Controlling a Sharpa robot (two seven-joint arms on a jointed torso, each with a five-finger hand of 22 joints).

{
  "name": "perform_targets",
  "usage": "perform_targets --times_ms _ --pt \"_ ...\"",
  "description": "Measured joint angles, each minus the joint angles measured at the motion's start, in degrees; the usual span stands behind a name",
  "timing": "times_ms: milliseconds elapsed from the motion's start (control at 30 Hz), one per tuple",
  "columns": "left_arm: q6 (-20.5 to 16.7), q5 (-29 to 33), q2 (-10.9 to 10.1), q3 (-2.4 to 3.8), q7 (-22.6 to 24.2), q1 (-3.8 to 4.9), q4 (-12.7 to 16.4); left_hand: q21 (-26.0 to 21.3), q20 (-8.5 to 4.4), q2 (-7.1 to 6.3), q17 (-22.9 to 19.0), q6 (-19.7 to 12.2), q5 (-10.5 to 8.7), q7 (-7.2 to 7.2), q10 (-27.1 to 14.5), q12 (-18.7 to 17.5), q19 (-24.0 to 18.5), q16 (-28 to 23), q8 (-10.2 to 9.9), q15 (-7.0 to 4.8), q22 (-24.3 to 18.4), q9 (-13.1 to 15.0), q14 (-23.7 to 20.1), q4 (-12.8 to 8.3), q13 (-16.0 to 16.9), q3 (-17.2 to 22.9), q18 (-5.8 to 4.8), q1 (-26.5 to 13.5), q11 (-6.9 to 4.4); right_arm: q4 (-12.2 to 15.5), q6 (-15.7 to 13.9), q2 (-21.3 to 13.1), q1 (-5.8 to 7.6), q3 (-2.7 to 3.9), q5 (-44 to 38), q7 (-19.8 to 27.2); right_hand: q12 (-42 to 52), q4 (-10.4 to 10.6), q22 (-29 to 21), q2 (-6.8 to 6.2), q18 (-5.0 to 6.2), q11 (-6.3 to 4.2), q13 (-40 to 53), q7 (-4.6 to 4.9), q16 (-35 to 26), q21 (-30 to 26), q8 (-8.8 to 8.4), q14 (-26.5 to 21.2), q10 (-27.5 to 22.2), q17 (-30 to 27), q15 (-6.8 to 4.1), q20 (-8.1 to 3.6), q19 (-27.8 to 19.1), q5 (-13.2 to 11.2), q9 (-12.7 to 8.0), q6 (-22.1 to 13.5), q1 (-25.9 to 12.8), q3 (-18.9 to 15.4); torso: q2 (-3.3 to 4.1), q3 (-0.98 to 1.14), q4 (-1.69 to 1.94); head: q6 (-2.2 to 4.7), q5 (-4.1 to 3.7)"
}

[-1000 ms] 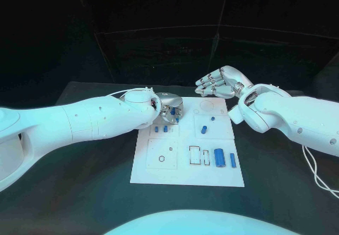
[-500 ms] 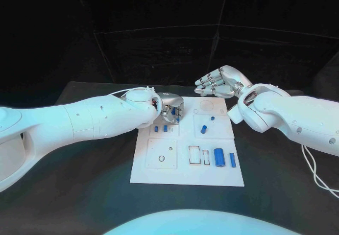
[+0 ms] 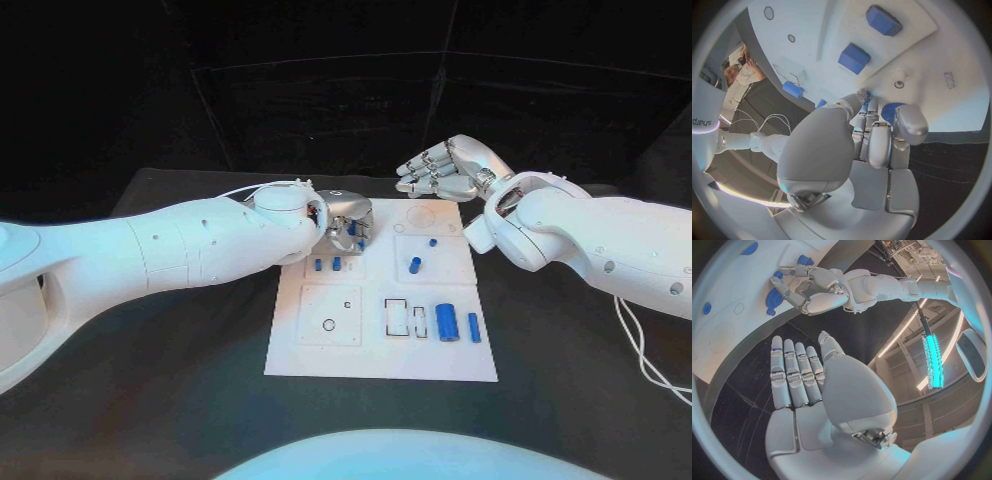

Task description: Assemble the parts on the task board

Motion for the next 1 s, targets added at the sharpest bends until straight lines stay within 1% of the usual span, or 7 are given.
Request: perform_targets --times_ms 100,200,267,433,600,867,1000 --pt "-0.66 0.00 -0.74 -0.03 0.14 -0.14 0.70 0.21 0.00 -0.36 -0.22 0.41 0.00 -0.20 0.46 -0.38 0.00 0.00 0.00 0.00 0.15 -0.05 0.00 -0.20 0.07 0.28 0.00 -0.78 -0.03 -0.01 0.01 0.00 0.00 0.00 0.00 0.00 0.00 0.00 0.00 0.00 0.00 0.00 0.00 0.00 0.00 0.00 0.00 0.00 0.00 0.00 0.00 0.00 0.00 0.00 0.00 0.00 0.00 0.00 -0.01 0.00 0.02 0.08 -0.01" --pt "-1.31 0.07 -1.39 0.04 0.37 -0.22 1.42 0.21 0.00 -0.29 -0.23 0.42 0.00 -0.19 0.52 -0.60 0.00 0.00 -0.21 0.00 0.21 -0.09 0.00 -0.20 0.14 0.28 0.00 -1.04 -0.09 -0.06 0.02 -0.01 0.00 0.00 0.00 0.00 0.00 0.00 0.00 0.00 0.00 0.00 0.00 0.00 0.00 -0.03 0.00 0.00 0.00 0.00 0.00 0.00 0.00 0.03 0.00 0.00 0.00 0.00 -0.04 -0.01 0.07 0.18 -0.02" --pt "-1.83 0.14 -1.90 0.59 0.58 -0.24 2.01 0.21 0.00 -0.26 -0.23 0.42 0.00 -0.20 0.53 -0.60 0.00 0.00 -0.21 0.00 0.23 -0.09 0.00 -0.20 0.14 0.28 0.01 -1.07 -0.09 -0.09 0.03 -0.01 0.00 0.00 0.00 0.00 0.00 0.00 0.00 0.00 0.00 0.00 0.00 0.00 0.00 -0.27 0.00 -0.22 0.00 0.00 -0.22 0.00 0.00 0.32 0.00 0.00 0.00 0.00 -0.04 -0.01 0.09 0.26 -0.02" --pt "-2.87 0.28 -3.16 1.85 0.99 -0.17 3.61 0.56 -0.17 -0.62 -0.52 0.42 0.00 -0.19 0.52 -1.05 0.17 0.00 -0.43 0.00 0.43 -0.17 0.00 -0.43 0.18 0.51 0.01 -1.44 -0.09 -0.16 0.05 -0.02 0.00 0.00 0.00 0.01 0.00 0.00 0.00 0.00 0.01 0.00 0.00 0.00 0.00 -0.27 0.00 -0.22 0.00 0.00 -0.22 0.00 0.00 0.32 0.00 0.00 0.00 0.00 -0.04 -0.02 0.13 0.49 0.05" --pt "-3.58 0.62 -5.21 2.57 1.15 -0.10 5.48 0.56 -0.17 -0.62 -0.53 0.42 0.00 -0.19 0.52 -1.04 0.17 0.00 -0.43 0.00 0.42 -0.18 0.00 -0.43 0.18 0.51 0.01 -1.44 -0.09 -0.24 0.07 -0.08 0.00 0.00 0.00 0.02 0.00 0.00 0.00 0.00 0.00 0.00 0.00 0.00 0.00 -0.27 0.00 -0.22 0.00 0.00 -0.22 0.00 0.00 0.32 0.00 0.00 0.00 0.00 -0.04 -0.02 0.15 0.53 0.23" --pt "-4.15 1.34 -8.68 2.91 1.15 -0.13 7.59 0.56 -0.17 -0.63 -0.53 0.42 0.00 -0.19 0.72 -1.33 0.17 0.00 -0.43 0.01 0.51 -0.18 0.00 -0.43 0.17 0.50 0.00 -1.44 0.11 -0.36 0.11 -0.11 0.00 0.00 0.00 0.04 0.00 0.00 0.00 0.00 0.00 0.00 0.00 0.00 0.00 -0.27 0.00 -0.22 0.00 0.00 -0.22 0.00 0.00 0.32 0.00 0.00 0.00 0.00 -0.04 -0.01 0.17 0.66 0.36" --pt "-4.08 1.84 -10.06 2.94 0.97 -0.14 8.17 0.56 -0.17 -0.89 -0.63 0.83 0.00 -0.18 1.03 -1.61 0.17 0.00 -0.66 0.01 0.63 -0.18 0.00 -0.60 0.15 0.67 0.01 -1.71 -0.20 -0.38 0.14 -0.17 0.00 0.00 0.00 0.05 0.00 0.00 0.00 0.00 0.01 0.00 0.00 0.00 0.00 -0.27 0.00 -0.22 0.00 0.00 -0.22 0.00 0.00 0.32 0.00 0.00 0.00 0.00 -0.02 -0.01 0.17 0.66 0.44"
